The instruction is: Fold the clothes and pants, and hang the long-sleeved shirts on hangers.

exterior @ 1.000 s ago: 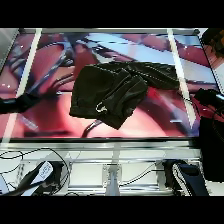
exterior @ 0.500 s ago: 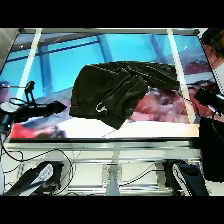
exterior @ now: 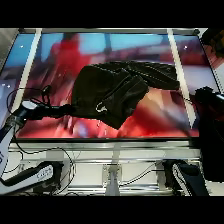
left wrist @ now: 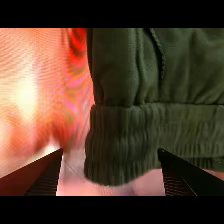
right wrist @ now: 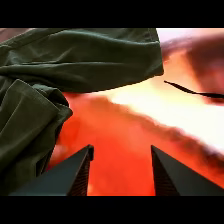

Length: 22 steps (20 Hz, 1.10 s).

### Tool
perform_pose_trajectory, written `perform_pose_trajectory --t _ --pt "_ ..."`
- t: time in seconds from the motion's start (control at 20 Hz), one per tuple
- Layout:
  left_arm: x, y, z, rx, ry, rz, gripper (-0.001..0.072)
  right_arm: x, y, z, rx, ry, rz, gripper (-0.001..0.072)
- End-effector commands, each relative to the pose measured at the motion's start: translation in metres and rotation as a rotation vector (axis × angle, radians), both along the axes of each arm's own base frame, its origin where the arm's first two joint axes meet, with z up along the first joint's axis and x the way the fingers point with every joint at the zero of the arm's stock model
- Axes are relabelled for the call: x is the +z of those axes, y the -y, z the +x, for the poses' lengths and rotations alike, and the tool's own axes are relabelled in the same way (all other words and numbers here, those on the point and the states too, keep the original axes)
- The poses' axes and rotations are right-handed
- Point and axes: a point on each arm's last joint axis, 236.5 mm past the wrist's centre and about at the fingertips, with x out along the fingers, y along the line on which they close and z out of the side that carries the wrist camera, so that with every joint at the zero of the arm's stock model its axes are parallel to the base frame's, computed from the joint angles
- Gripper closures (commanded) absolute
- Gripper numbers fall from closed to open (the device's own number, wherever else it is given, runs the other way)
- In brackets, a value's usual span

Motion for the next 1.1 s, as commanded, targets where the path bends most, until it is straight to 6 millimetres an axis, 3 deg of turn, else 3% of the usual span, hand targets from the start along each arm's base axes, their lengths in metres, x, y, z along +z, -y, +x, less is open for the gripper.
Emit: perform_pose_trajectory --t 0.0,0.15,0.25,0.4,0.55,0.65,0.9,1.0,1.05 --pt "-0.021 0.010 -0.003 -0.027 -0.039 0.000 0.0092 0.000 0.000 0.000 0.000 0.001 0.000 0.0282" --pt "-0.023 0.013 0.002 -0.054 -0.005 0.026 0.0337 0.002 0.000 0.002 0.001 0.011 -0.001 0.0282" --pt "-0.019 0.012 0.010 -0.041 0.019 0.030 0.0634 0.007 0.000 0.005 0.002 0.035 -0.005 0.0282" --pt "0.012 0.003 0.045 -0.032 0.116 0.044 0.0659 0.010 0.001 0.008 0.002 0.052 -0.011 0.0282" --pt "0.075 -0.014 0.096 -0.059 0.296 0.122 0.0661 0.010 0.001 0.007 0.002 0.051 -0.011 0.0282" --pt "0.118 -0.032 0.118 -0.138 0.396 0.254 0.0661 0.010 0.002 0.007 0.001 0.050 -0.014 0.0282" --pt "0.222 -0.120 0.150 -0.260 0.567 0.793 0.0661 0.010 0.004 0.007 -0.002 0.049 -0.023 0.0283" --pt "0.252 -0.157 0.151 -0.292 0.569 1.011 0.0660 0.010 0.005 0.007 -0.004 0.048 -0.029 0.0284" --pt "0.257 -0.171 0.149 -0.318 0.553 1.094 0.0660 0.010 0.005 0.007 0.011 0.043 -0.047 0.0285"
